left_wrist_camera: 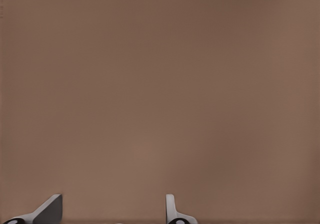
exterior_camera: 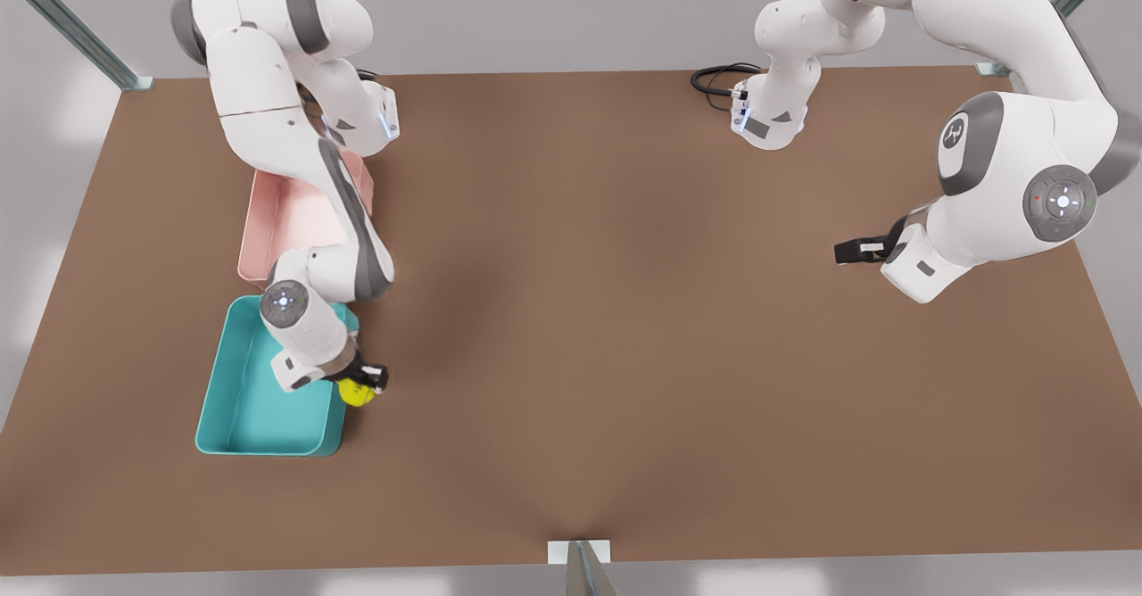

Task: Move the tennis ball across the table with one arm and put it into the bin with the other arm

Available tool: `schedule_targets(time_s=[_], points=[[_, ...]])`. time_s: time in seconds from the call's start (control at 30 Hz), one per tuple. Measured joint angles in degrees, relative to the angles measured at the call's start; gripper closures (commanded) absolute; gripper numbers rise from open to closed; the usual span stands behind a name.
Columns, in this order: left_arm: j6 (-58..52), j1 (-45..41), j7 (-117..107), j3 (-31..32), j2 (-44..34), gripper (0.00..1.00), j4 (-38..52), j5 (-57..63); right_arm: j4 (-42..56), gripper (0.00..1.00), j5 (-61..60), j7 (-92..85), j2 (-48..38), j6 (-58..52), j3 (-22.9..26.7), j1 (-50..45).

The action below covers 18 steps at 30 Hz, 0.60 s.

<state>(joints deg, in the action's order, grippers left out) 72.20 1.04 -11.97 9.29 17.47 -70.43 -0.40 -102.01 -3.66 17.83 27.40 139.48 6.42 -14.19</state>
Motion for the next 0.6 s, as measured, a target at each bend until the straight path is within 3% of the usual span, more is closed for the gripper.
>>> schedule_targets(time_s=[0.17, 0.23, 0.43, 0.53, 0.6], points=[[-0.04, 0.19, -0.08, 0.00, 0.00, 0.00, 0.05, 0.00, 1.16, 0.40, 0.44, -6.83, -1.67, -7.00, 5.27, 6.03], [-0.04, 0.47, -0.11, 0.00, 0.00, 0.00, 0.01, 0.03, 1.08, 0.00, 0.63, -9.06, -0.40, -8.65, 6.50, 6.29], [-0.11, 0.53, -0.18, 0.00, 0.28, 0.00, -0.08, 0.14, 3.37, 0.00, 0.26, -13.81, -0.31, -12.92, 6.84, 5.61], [-0.13, 0.53, -0.21, 0.00, 0.56, 0.00, -0.09, 0.12, 18.10, 0.00, 2.09, -14.64, -2.91, -27.16, 4.13, 4.07], [-0.15, 0.54, -0.23, 0.00, 0.60, 0.00, -0.10, 0.11, 20.83, 0.00, 6.61, -15.07, -10.14, -36.72, 0.28, 4.32]])
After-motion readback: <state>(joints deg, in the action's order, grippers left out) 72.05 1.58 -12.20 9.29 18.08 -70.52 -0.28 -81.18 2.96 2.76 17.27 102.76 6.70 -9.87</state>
